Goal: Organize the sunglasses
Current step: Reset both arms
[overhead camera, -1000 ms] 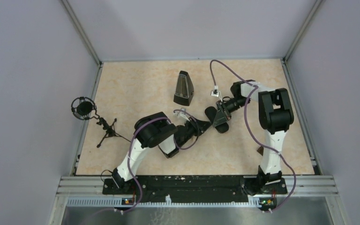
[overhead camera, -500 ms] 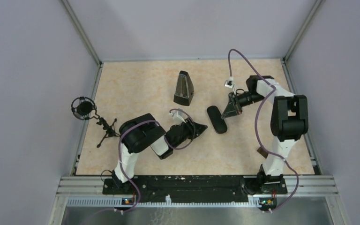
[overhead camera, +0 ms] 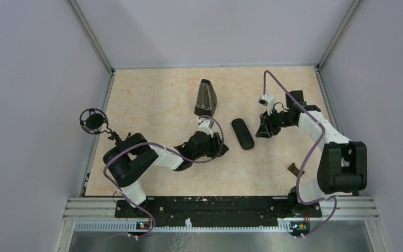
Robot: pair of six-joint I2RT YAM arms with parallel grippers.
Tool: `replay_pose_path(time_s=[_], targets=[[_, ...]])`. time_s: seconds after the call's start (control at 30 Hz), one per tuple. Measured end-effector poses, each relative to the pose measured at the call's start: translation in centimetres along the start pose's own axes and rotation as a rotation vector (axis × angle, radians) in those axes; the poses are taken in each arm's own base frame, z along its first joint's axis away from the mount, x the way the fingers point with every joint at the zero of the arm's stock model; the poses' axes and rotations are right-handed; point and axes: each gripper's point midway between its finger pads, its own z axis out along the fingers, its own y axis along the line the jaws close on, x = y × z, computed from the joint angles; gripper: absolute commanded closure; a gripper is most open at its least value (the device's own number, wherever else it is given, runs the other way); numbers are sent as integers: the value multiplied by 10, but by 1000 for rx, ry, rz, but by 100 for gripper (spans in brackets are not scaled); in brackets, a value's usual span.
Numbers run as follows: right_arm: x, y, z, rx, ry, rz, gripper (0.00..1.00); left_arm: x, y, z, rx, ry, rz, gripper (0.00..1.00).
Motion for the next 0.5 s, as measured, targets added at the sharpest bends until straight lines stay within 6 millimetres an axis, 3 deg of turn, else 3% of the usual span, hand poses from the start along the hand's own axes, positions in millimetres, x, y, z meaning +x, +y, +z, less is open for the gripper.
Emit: replay_pose_path(time_s=[0.2,0.27,0.3,0.33,0.47,0.5], targets=[[-42,-8,-40,240,-141,-105,42,-6,-3,-9,-103,126,145,42],[-52,-7,-52,297,-184,-122,26,-9,-4,-17,-133,166,179,37],[-56,-5,-59,325,-210,-131,11,-9,-4,-22,-144,181,195,34],[-59,-3,-64,347,-233,-139,2,-11,-4,-29,-158,200,215,30],[-66,7,-80,416,-331,-156,1,-29,-9,-51,-212,227,303,2],[-67,9,-84,436,-361,-156,1,-38,-12,-56,-228,220,328,1]])
